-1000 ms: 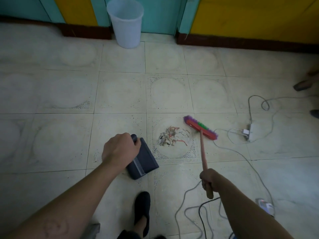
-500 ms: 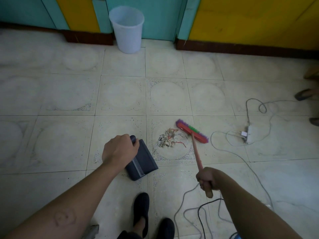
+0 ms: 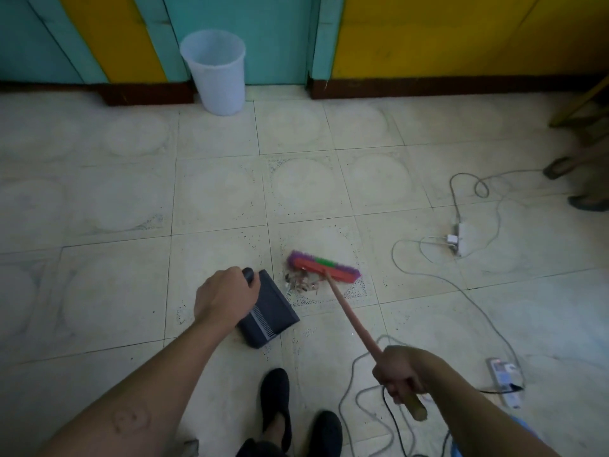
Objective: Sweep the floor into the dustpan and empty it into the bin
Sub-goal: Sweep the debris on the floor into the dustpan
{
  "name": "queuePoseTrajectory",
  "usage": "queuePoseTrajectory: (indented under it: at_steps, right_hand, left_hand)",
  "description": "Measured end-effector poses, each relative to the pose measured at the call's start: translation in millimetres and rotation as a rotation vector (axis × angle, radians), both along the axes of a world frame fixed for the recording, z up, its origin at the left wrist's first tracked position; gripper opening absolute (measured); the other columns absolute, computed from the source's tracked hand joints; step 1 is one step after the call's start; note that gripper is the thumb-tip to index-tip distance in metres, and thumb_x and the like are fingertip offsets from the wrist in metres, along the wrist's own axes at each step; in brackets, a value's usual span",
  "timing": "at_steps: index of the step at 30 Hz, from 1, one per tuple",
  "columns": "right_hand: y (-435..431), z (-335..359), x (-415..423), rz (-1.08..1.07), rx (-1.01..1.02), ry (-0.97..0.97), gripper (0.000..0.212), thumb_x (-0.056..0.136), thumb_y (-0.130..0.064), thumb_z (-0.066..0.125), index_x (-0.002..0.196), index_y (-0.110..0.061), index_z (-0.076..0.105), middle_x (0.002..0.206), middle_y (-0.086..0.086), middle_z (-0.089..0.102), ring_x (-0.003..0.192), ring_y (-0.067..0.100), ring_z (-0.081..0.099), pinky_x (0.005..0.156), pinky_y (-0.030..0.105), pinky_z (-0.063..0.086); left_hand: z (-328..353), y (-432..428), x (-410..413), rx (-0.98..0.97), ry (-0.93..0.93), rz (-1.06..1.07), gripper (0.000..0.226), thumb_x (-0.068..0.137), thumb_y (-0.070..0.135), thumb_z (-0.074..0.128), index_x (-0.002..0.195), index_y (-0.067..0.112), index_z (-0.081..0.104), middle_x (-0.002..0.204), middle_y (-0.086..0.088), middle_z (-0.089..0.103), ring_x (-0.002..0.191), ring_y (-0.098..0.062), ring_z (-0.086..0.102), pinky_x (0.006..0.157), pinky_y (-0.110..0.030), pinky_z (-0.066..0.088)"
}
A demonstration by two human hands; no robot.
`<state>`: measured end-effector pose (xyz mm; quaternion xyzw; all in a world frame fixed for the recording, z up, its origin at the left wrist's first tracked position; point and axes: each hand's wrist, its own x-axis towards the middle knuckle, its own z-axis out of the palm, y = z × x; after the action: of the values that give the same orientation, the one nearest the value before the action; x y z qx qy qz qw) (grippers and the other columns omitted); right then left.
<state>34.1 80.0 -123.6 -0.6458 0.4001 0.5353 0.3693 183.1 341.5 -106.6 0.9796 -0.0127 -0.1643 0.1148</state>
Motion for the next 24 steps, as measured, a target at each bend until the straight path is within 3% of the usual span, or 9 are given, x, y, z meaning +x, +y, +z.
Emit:
queuePoseTrajectory:
  at_steps: [5, 9, 12, 14, 17, 20, 24]
  right_hand:
    - [18.1, 25.6, -27.7, 0.074, 0.106, 0.074, 0.013, 0.084, -0.001, 0.045, 0.074, -0.004, 0.052, 0.041, 0.002, 0.049, 0.037, 0.012, 0.047, 0.042, 0.023, 0.047]
    - [3.8, 50.3, -45.0, -0.051, 0.251, 0.062, 0.019, 0.081, -0.002, 0.044, 0.082, -0.007, 0.062, 0.045, -0.003, 0.040, 0.034, 0.008, 0.035, 0.039, 0.017, 0.030]
    - [-15.6, 70.9, -51.3, -0.168, 0.268, -0.021, 0.019, 0.071, -0.006, 0.052, 0.064, -0.019, 0.039, 0.050, -0.004, 0.032, 0.034, 0.006, 0.027, 0.035, 0.014, 0.022]
    - [-23.5, 85.2, -55.2, -0.200, 0.265, -0.088, 0.024, 0.064, -0.009, 0.056, 0.060, -0.020, 0.036, 0.052, -0.003, 0.030, 0.034, 0.007, 0.025, 0.034, 0.012, 0.021]
    - [-29.0, 98.0, -57.4, -0.229, 0.271, -0.154, 0.022, 0.063, -0.008, 0.057, 0.060, -0.018, 0.037, 0.052, -0.002, 0.031, 0.033, 0.008, 0.025, 0.033, 0.011, 0.022]
    - [-30.2, 100.0, -52.3, -0.227, 0.222, -0.214, 0.021, 0.078, -0.003, 0.055, 0.070, -0.013, 0.040, 0.053, -0.001, 0.035, 0.033, 0.008, 0.027, 0.032, 0.012, 0.024]
    - [-21.0, 83.5, -25.1, -0.231, 0.108, -0.301, 0.015, 0.085, 0.000, 0.052, 0.075, -0.009, 0.044, 0.052, 0.000, 0.040, 0.034, 0.009, 0.032, 0.034, 0.016, 0.028]
  left_hand:
    - [3.0, 16.3, 8.7, 0.043, -0.021, 0.039, 0.041, 0.094, 0.050, 0.045, 0.088, 0.013, 0.062, 0.074, -0.002, 0.058, 0.068, -0.023, 0.057, 0.060, -0.028, 0.044]
    - [5.7, 20.1, 9.9, 0.048, -0.024, 0.046, 0.042, 0.093, 0.049, 0.046, 0.088, 0.012, 0.064, 0.074, -0.003, 0.059, 0.067, -0.023, 0.057, 0.059, -0.028, 0.042]
    - [9.3, 24.5, 9.7, 0.047, -0.018, 0.050, 0.041, 0.094, 0.049, 0.046, 0.086, 0.012, 0.064, 0.071, -0.002, 0.059, 0.065, -0.023, 0.056, 0.058, -0.028, 0.042]
    - [12.0, 32.1, 7.6, 0.030, -0.008, 0.068, 0.040, 0.093, 0.049, 0.047, 0.081, 0.014, 0.061, 0.065, 0.000, 0.055, 0.062, -0.022, 0.054, 0.056, -0.027, 0.040]
    - [13.2, 49.9, 6.7, 0.006, 0.003, 0.085, 0.038, 0.091, 0.050, 0.048, 0.077, 0.016, 0.059, 0.068, -0.003, 0.058, 0.065, -0.025, 0.056, 0.059, -0.027, 0.043]
    - [11.7, 71.0, 1.3, 0.015, 0.012, 0.096, 0.042, 0.090, 0.054, 0.047, 0.082, 0.016, 0.062, 0.078, -0.006, 0.063, 0.073, -0.028, 0.059, 0.062, -0.029, 0.045]
    - [10.6, 82.4, -5.6, -0.011, -0.015, 0.099, 0.044, 0.091, 0.055, 0.048, 0.081, 0.016, 0.064, 0.073, -0.004, 0.062, 0.067, -0.023, 0.059, 0.057, -0.027, 0.042]
